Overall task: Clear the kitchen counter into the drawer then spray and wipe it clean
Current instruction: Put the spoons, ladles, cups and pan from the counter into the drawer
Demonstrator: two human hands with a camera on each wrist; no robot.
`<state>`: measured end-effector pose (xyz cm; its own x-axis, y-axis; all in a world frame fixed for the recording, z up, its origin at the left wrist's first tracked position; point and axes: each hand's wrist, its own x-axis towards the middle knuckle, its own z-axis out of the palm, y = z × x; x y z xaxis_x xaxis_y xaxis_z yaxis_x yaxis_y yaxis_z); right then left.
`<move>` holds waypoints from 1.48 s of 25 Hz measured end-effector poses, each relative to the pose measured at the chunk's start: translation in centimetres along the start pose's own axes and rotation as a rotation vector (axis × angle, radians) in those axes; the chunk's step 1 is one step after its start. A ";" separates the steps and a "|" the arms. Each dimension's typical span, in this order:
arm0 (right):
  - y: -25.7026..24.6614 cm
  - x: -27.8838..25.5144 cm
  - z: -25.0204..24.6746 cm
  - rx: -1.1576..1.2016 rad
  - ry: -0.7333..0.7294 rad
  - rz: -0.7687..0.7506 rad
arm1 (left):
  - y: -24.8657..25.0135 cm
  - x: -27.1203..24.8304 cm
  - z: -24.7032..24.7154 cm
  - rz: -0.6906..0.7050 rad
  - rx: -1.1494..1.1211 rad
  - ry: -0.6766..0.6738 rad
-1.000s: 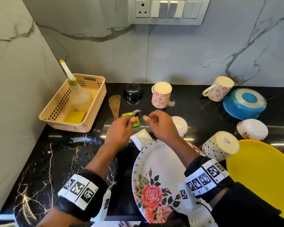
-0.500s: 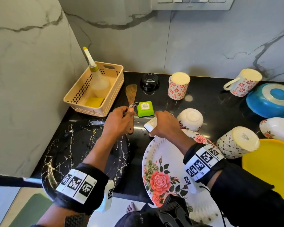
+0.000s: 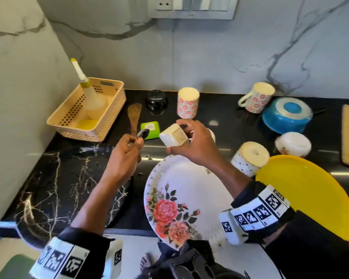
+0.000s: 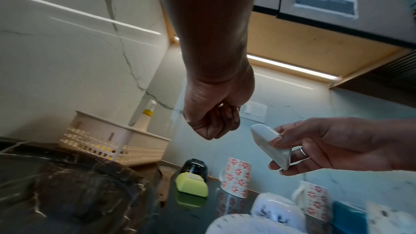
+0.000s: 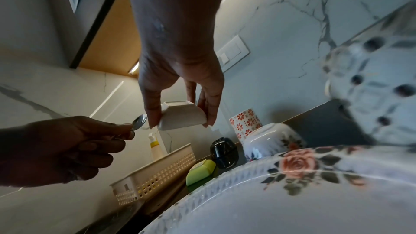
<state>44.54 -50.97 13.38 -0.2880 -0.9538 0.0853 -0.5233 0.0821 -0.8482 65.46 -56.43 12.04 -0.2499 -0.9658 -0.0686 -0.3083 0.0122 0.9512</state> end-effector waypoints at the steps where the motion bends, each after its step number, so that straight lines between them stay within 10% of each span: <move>1: 0.2 -1.3 -0.8 0.010 0.007 -0.004 | 0.4 -0.8 0.9 -0.009 -0.051 -0.049; 19: 7.6 -45.4 -18.4 -0.033 0.646 0.441 | 6.1 -27.4 25.1 -0.009 0.037 -1.195; 26: 17.1 -54.5 -27.7 -0.060 0.583 0.530 | 4.8 -34.1 36.8 0.088 0.257 -1.100; 37: 35.7 -53.6 -37.6 -0.160 0.417 0.703 | -0.9 -37.5 54.3 -0.247 0.130 -0.781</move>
<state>11.15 13.98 -1.80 -0.8473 -0.4822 -0.2227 -0.2093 0.6885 -0.6944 25.28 -6.13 -2.55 -0.7119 -0.4870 -0.5059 -0.5297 -0.1006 0.8422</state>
